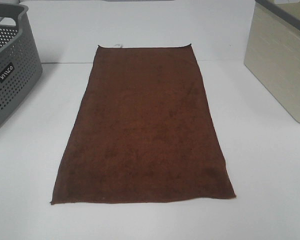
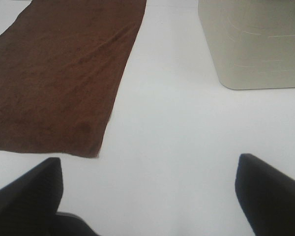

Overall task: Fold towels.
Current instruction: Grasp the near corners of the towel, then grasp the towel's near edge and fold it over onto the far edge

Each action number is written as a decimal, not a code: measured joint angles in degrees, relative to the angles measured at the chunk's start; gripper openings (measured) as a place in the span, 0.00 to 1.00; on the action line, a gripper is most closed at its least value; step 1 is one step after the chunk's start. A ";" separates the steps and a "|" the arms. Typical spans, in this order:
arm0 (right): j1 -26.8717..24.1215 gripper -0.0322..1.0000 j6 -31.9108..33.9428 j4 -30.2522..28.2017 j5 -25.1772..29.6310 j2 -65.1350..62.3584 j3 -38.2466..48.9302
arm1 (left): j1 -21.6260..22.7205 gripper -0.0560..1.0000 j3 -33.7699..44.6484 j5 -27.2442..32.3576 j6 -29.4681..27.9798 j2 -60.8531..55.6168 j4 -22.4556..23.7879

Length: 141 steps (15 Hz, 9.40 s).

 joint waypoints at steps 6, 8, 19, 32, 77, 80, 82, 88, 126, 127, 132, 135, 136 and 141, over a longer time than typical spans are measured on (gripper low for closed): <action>0.00 0.89 0.00 0.00 0.00 0.00 0.00 | 0.00 0.75 0.00 0.00 0.00 0.00 0.00; 0.00 0.89 0.00 0.00 0.00 0.00 0.00 | 0.00 0.75 0.00 0.00 0.00 0.00 0.00; 0.00 0.89 0.00 1.20 0.00 0.00 0.00 | 0.00 0.75 0.00 0.00 0.00 0.00 0.00; 0.00 0.89 1.72 0.97 -2.12 3.67 -0.97 | 0.00 0.75 -0.69 -9.68 -5.04 3.15 0.06; 8.77 0.03 -25.84 45.49 -29.56 103.36 -12.43 | -8.19 0.05 -4.93 -26.81 61.65 107.09 -83.59; 8.77 0.03 -22.06 43.14 -27.33 99.35 -9.22 | -8.19 0.05 1.20 -26.81 61.36 102.56 -83.08; 8.77 0.03 -21.43 42.91 -27.33 96.49 -4.41 | -8.19 0.05 5.90 -26.81 61.36 99.01 -82.39; 8.77 0.03 -22.35 42.91 -30.54 88.35 8.94 | -8.19 0.05 16.62 -26.70 61.65 91.90 -82.33; 6.19 0.81 -3.21 15.41 -16.79 147.48 -100.32 | -8.19 0.82 -81.25 -42.69 30.37 144.10 -60.79; 6.19 0.83 -3.21 15.41 -15.07 146.62 -100.32 | -8.19 0.90 -81.25 -41.02 30.37 143.58 -59.42; 6.19 0.83 -1.09 15.47 -1.89 143.64 -100.44 | -7.10 0.95 -81.36 -30.08 26.18 140.78 -50.53; 6.19 0.83 1.26 15.81 7.45 143.58 -100.44 | -5.84 0.95 -81.36 -19.65 12.26 140.66 -42.63; 6.19 0.83 2.01 15.81 7.79 143.58 -100.44 | -5.90 0.95 -80.96 -17.36 8.88 140.37 -39.88; 6.19 0.83 4.18 15.99 8.25 137.74 -89.21 | -7.10 0.95 -61.71 -20.91 2.92 130.35 -35.07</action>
